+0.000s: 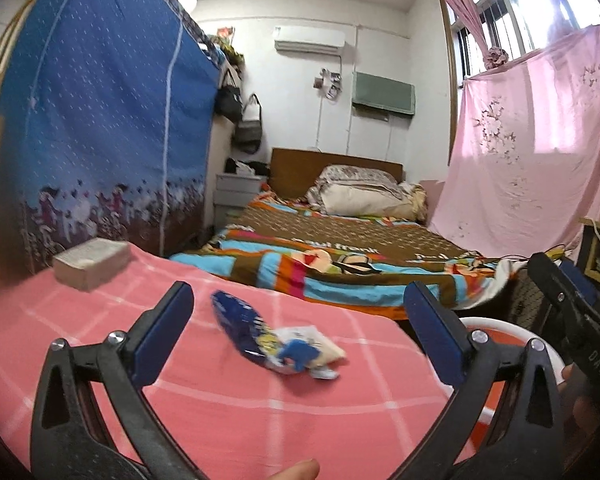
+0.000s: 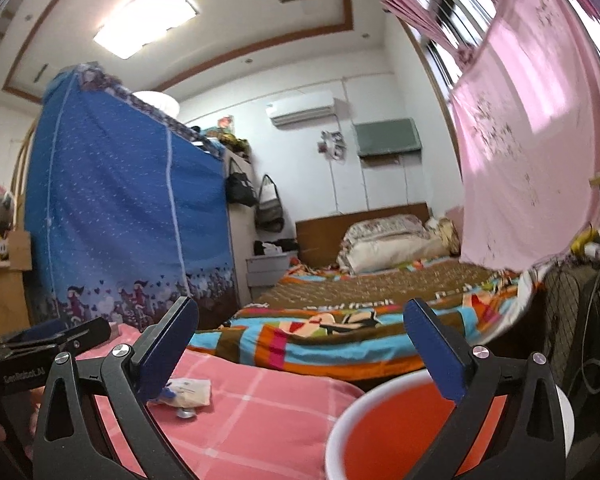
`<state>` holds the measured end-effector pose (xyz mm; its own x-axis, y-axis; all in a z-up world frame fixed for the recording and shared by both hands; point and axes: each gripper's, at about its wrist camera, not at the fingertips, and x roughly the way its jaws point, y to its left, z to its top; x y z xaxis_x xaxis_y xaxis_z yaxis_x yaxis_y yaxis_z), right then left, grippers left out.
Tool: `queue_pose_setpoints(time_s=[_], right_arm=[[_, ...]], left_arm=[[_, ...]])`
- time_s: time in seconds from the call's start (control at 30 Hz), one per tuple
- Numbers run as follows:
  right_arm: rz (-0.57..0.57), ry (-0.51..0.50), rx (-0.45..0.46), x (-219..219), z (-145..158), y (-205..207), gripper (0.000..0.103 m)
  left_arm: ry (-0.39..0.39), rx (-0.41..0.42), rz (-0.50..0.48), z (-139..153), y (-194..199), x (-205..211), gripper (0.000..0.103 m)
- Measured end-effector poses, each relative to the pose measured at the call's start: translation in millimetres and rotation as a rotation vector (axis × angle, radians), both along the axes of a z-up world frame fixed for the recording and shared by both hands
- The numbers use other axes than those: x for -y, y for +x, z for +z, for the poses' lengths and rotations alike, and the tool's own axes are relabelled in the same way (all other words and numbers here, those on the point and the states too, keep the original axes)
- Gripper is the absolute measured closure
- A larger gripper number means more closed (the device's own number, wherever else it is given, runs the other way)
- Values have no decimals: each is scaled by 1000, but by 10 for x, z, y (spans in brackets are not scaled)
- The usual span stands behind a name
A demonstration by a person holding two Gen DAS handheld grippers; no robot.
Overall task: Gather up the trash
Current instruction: 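Move both tools back over the bedspread toward the blue bag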
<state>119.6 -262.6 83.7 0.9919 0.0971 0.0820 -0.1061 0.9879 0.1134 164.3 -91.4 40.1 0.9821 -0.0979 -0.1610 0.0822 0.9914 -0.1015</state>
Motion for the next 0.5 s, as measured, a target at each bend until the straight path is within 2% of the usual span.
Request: queue_pose_setpoints(time_s=[0.13, 0.5], right_arm=[[21, -50, 18, -222, 6, 26, 0], [107, -69, -33, -610, -70, 289, 0]], left_arm=[[12, 15, 34, 12, -34, -205, 0], [27, -5, 138, -11, 24, -658, 0]])
